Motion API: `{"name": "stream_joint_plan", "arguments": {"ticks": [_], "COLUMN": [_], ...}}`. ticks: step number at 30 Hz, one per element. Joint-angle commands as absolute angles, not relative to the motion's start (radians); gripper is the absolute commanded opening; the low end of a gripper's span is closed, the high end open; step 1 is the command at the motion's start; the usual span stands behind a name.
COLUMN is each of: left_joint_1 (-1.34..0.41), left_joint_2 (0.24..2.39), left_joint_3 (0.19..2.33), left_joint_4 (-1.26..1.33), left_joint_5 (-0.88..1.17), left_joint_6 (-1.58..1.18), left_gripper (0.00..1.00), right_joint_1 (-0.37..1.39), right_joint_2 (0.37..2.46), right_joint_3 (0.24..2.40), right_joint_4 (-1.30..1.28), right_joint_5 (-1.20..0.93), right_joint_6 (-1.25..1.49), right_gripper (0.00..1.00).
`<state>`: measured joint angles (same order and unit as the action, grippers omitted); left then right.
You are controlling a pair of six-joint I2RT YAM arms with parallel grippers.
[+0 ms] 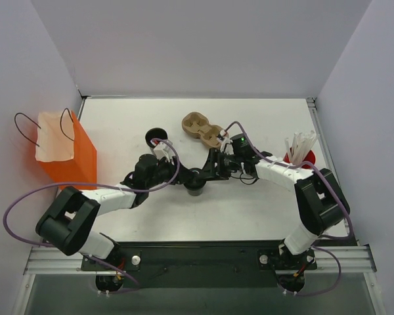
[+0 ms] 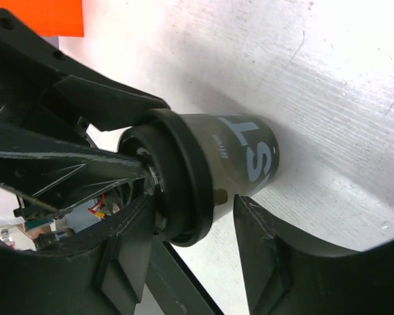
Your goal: Pack the takeout coffee
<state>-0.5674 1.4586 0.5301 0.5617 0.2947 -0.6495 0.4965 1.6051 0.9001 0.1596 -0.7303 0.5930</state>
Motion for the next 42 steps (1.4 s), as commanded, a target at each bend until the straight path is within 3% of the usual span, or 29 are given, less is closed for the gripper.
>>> {"name": "stream_joint_plan", "arguments": {"ticks": [1, 8, 24, 30, 36, 42], "left_joint_1": [-0.565, -0.565, -0.568, -0.568, -0.555, -0.548], "left_joint_2": [1.532, 1.575, 1.655, 1.54, 1.467, 1.439], "left_joint_3": [0.477, 0.446, 0.39, 0.501, 0.638, 0.701], "left_joint_4": [0.347, 0.396, 0.518, 0.382, 0.238, 0.163], "left_joint_5": [0.255, 0.245, 0.273, 0.29, 0.29, 0.308], "left_joint_6": [-0.574, -0.589, -0.657, -0.647, -0.618, -0.597], "left_gripper": [0.54, 0.54, 0.52, 0.55, 0.63, 0.64], "right_joint_1": [0.486, 0.479, 0.483, 0.511, 0.552, 0.571], "right_joint_2": [1.643, 1.669, 1.741, 1.571, 1.54, 1.528], "right_joint_3": [0.923, 0.815, 0.482, 0.543, 0.612, 0.644], "right_joint_4": [0.127, 0.235, 0.673, 0.484, 0.402, 0.362], "right_joint_5": [-0.746, -0.727, -0.678, -0.631, -0.589, -0.552], "right_joint_6": [0.549, 0.592, 0.811, 0.762, 0.765, 0.775], "right_gripper": [0.47, 0.37, 0.32, 0.32, 0.3, 0.28]}}
